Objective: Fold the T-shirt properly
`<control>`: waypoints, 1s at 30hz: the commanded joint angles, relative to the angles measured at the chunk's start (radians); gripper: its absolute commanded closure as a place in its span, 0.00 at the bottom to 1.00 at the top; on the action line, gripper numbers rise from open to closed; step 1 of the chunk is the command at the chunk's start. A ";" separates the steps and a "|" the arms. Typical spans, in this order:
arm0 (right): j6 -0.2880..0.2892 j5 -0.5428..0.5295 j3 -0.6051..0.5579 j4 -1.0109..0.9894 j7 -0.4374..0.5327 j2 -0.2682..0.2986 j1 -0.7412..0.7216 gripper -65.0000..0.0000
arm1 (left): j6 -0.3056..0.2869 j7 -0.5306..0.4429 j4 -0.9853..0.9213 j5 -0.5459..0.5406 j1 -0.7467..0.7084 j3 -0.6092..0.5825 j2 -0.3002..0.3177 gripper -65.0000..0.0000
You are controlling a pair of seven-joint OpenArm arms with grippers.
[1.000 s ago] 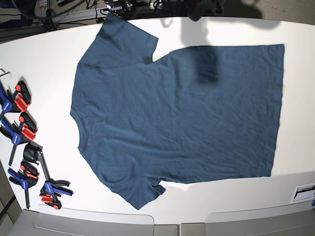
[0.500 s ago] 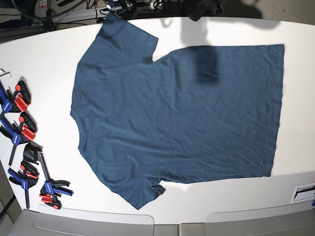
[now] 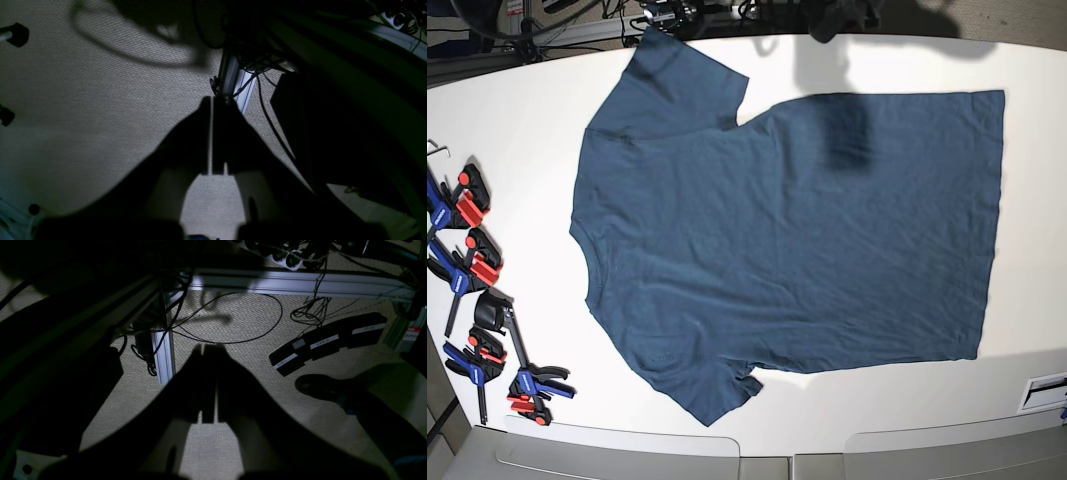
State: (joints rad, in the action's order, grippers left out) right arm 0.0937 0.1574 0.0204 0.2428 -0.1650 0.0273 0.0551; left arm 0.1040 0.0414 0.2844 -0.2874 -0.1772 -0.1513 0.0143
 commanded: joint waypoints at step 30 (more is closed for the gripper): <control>0.031 -0.169 -0.001 0.596 0.006 0.139 0.482 1.00 | 0.009 -0.007 0.787 -0.001 -0.613 0.000 0.269 1.00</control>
State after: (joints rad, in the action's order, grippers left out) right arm 0.1238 -0.0074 0.0174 0.8379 -0.1673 0.1604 0.5266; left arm 0.1085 0.0441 1.0706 -0.2890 -0.7746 -0.1516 0.2760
